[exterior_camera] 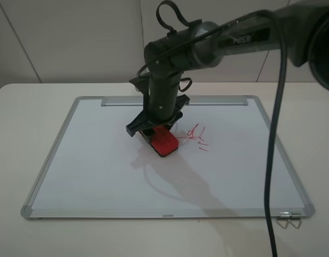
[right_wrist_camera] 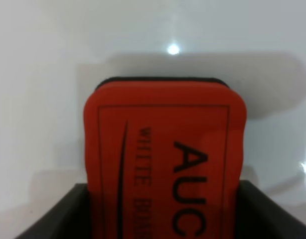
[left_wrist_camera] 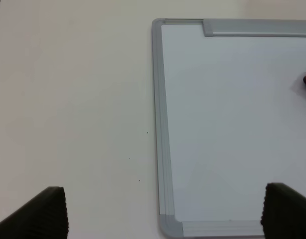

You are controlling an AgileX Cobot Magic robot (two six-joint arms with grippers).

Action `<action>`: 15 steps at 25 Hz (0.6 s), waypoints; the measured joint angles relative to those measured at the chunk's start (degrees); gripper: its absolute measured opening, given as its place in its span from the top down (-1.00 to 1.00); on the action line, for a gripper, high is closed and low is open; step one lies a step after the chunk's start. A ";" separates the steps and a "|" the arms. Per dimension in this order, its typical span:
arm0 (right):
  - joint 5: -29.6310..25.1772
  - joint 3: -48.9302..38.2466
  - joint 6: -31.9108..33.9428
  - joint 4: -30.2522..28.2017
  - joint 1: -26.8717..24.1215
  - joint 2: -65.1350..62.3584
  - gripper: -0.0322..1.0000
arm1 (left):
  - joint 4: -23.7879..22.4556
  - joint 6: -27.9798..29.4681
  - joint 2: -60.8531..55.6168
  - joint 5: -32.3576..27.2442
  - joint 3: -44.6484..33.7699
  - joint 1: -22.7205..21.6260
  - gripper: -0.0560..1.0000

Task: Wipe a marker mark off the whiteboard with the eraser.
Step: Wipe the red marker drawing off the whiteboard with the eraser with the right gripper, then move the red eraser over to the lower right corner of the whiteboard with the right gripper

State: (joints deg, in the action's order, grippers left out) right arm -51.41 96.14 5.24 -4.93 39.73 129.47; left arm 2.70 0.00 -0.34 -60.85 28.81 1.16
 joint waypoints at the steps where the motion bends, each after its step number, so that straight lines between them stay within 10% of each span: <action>1: -0.45 0.25 0.00 0.09 0.00 -0.07 -0.04 | 0.00 0.00 0.00 0.00 0.00 0.00 -0.57; 15: -7.17 -9.73 2.14 2.51 -4.06 -11.14 -0.04 | 0.00 0.00 0.00 0.00 0.00 0.00 -0.57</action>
State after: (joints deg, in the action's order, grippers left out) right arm -58.58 86.41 7.38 -2.42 35.67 118.32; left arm 2.70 0.00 -0.34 -60.85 28.81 1.16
